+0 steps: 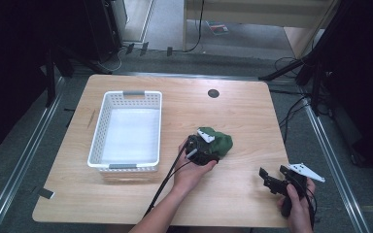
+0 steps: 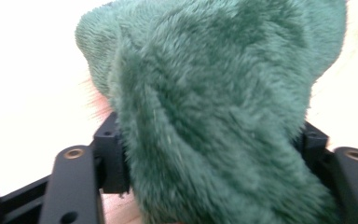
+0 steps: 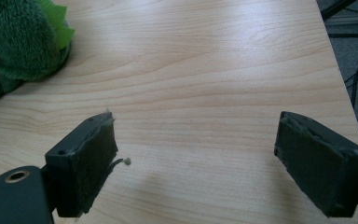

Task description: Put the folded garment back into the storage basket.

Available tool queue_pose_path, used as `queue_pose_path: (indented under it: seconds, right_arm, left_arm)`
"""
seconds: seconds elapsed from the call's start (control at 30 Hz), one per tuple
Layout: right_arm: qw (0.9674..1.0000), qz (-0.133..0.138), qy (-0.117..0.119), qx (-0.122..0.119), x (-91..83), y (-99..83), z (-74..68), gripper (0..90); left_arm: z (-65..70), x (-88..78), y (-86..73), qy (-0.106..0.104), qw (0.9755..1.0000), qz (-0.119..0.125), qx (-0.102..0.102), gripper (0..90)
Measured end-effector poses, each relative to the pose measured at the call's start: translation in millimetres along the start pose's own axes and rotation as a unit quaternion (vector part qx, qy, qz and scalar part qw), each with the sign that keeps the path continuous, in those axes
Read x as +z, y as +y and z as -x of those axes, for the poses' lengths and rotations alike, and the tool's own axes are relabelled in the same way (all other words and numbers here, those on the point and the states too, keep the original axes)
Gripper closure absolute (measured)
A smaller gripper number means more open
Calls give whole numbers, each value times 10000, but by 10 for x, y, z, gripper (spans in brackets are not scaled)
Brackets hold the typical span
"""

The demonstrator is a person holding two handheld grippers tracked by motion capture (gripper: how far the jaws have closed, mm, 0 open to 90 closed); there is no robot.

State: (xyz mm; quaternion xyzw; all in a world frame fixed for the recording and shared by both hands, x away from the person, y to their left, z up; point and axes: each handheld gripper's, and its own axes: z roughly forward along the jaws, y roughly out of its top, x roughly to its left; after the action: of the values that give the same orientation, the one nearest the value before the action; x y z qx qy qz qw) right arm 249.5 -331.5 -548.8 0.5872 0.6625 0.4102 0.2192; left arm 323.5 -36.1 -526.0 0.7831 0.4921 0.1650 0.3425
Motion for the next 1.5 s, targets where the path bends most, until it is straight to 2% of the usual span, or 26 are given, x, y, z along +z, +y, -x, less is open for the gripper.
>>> queue_pose_path:
  seconds: [0.27,0.5,1.0,1.5]
  right_arm:
    - [10000,-2,1,0,0,0,0,130]
    - [10000,0,-1,-8,2,0,0,131]
    - [10000,-9,0,-9,2,1,1,131]
    - [10000,-12,-9,-9,3,1,1,131]
  left_arm:
    - [-50,-108,30,-132,9998,162,-33,422]
    - [-101,-303,103,-204,9989,404,-71,424]
    - [-297,-657,186,-151,9977,660,-47,423]
    - [-532,-922,223,-85,9965,827,-62,423]
